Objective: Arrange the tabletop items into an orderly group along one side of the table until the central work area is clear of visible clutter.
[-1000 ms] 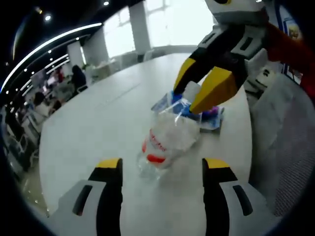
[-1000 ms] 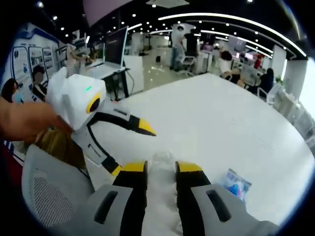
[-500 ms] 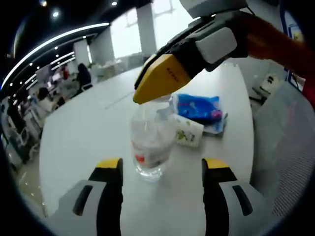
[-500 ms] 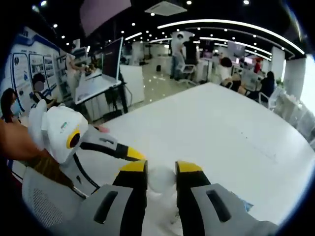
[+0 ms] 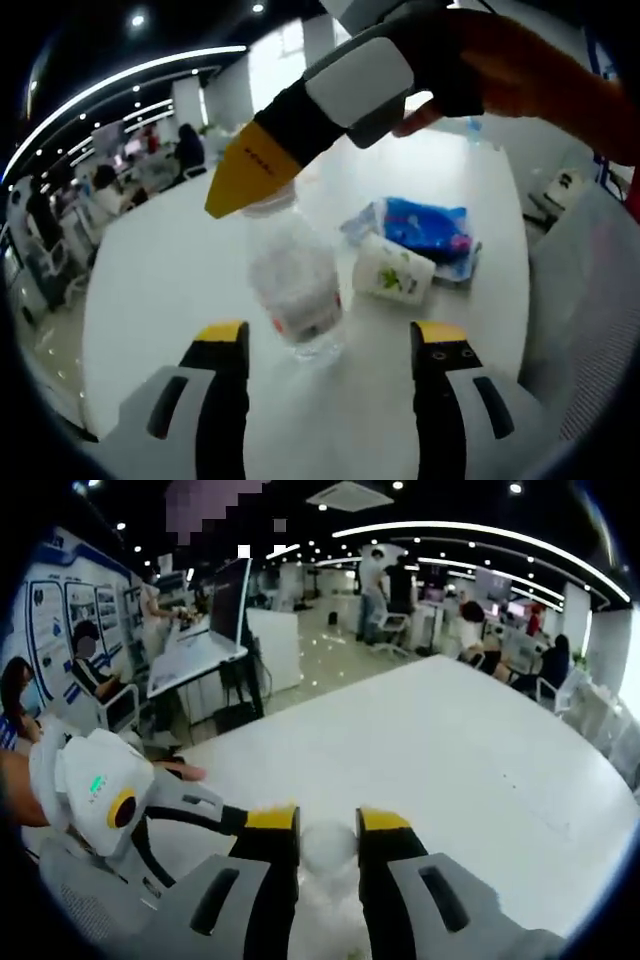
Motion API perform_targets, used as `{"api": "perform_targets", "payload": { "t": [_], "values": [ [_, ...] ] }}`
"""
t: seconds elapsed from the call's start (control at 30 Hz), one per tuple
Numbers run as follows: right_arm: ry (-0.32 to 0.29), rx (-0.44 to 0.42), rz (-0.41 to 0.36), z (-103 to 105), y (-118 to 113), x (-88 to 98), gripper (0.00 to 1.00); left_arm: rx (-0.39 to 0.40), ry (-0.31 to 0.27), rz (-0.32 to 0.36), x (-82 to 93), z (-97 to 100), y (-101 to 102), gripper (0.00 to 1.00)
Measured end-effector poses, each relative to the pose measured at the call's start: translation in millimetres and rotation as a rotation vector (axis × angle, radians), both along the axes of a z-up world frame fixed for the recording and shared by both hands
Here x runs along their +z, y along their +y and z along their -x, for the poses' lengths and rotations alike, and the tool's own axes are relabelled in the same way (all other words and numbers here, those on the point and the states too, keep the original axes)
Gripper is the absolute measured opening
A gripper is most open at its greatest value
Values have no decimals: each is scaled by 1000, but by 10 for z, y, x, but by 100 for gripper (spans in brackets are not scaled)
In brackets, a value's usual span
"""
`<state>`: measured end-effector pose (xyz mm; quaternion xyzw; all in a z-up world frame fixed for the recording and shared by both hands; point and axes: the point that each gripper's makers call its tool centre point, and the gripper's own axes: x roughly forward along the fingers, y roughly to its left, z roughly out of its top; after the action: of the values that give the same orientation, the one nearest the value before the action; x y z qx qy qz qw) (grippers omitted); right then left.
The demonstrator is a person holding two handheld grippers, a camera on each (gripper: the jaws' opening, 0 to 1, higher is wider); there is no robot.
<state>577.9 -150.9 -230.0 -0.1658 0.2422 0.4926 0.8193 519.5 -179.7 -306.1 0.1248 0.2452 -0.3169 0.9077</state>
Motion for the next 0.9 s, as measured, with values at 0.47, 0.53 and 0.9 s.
{"api": "perform_targets", "payload": {
  "t": [0.47,0.53,0.9],
  "values": [
    [6,2,-12,33,15,-6,22,51,-12,22,-18,-93,6,61],
    [1,9,-8,35,21,-5,22,56,-9,22,-33,-97,0,62],
    [-12,26,-38,71,56,93,23,77,-7,24,-51,-109,24,62]
  ]
}}
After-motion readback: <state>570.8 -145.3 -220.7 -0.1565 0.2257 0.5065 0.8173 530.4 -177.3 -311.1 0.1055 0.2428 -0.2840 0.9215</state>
